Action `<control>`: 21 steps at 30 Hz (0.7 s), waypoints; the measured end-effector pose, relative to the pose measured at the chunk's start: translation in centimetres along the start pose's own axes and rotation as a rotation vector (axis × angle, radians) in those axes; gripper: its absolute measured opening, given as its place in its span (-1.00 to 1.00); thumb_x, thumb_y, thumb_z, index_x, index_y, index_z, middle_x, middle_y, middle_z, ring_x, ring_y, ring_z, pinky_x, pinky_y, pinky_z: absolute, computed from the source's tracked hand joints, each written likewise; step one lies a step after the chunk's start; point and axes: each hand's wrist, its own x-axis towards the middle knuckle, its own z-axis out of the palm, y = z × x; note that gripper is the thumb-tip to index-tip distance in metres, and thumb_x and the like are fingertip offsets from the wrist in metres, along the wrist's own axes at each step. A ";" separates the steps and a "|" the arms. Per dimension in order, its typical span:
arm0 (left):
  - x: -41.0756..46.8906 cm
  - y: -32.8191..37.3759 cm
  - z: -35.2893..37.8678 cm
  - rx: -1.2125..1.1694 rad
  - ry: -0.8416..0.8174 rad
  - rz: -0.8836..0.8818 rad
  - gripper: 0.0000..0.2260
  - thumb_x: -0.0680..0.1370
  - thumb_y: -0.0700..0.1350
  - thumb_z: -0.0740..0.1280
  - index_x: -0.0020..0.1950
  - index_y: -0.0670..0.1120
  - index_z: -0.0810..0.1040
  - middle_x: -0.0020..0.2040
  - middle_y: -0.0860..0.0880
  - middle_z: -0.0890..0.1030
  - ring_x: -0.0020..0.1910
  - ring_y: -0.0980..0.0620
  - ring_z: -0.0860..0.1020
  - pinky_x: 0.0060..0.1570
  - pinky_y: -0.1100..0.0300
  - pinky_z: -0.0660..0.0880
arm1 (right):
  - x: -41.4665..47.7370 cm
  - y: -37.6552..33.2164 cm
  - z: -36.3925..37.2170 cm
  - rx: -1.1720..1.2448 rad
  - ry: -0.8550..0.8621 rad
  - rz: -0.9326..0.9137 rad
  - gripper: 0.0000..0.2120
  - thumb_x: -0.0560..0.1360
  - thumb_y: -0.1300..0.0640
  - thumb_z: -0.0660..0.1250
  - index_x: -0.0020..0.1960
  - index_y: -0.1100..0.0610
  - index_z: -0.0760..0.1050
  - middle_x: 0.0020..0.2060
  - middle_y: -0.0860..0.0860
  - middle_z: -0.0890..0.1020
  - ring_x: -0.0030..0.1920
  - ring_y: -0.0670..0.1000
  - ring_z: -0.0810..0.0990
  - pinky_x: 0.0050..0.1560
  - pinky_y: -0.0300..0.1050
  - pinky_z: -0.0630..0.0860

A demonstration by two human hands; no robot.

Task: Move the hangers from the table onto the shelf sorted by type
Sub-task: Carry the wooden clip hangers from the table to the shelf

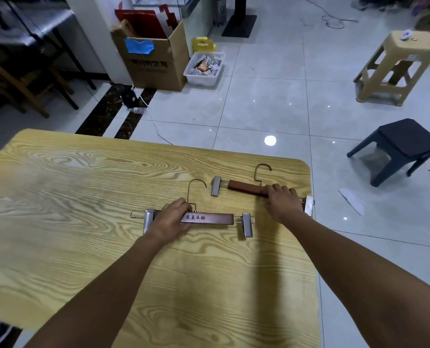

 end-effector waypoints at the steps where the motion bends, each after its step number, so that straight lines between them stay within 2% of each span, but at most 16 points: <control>1: 0.5 -0.1 0.0 -0.011 0.010 0.003 -0.71 0.45 -0.14 0.43 0.13 -0.19 0.52 0.05 -0.09 0.49 0.08 -0.07 0.47 0.02 0.15 0.28 | 0.4 0.0 0.1 0.001 -0.003 0.007 -0.56 0.58 0.10 0.15 0.44 0.11 0.23 0.35 0.09 0.39 0.35 0.14 0.35 0.37 0.04 0.22; 8: 3.3 -0.5 0.6 -0.042 0.026 0.059 -0.72 0.43 -0.12 0.46 0.07 -0.20 0.54 0.00 -0.11 0.51 0.05 -0.09 0.44 0.00 0.14 0.27 | 2.3 0.2 1.6 -0.040 -0.036 0.029 -0.55 0.58 0.16 0.14 0.46 0.09 0.19 0.35 0.08 0.38 0.36 0.13 0.33 0.37 0.02 0.21; 14: 4.5 -0.5 1.0 -0.024 0.003 0.083 -0.70 0.45 -0.10 0.44 0.12 -0.18 0.53 0.04 -0.08 0.50 0.08 -0.05 0.42 -0.02 0.23 0.21 | 3.5 -0.1 2.7 -0.096 -0.005 0.059 -0.63 0.54 0.28 0.18 0.34 0.14 0.31 0.26 0.11 0.43 0.30 0.13 0.38 0.29 -0.02 0.29; 21: 4.9 -0.3 0.8 -0.045 0.004 0.094 -0.73 0.45 -0.11 0.44 0.09 -0.17 0.53 0.04 -0.07 0.50 0.06 -0.04 0.41 0.01 0.20 0.24 | 3.2 -1.3 3.6 -0.164 0.036 0.019 -0.72 0.55 0.30 0.14 0.26 0.21 0.38 0.19 0.15 0.47 0.22 0.17 0.43 0.20 0.00 0.36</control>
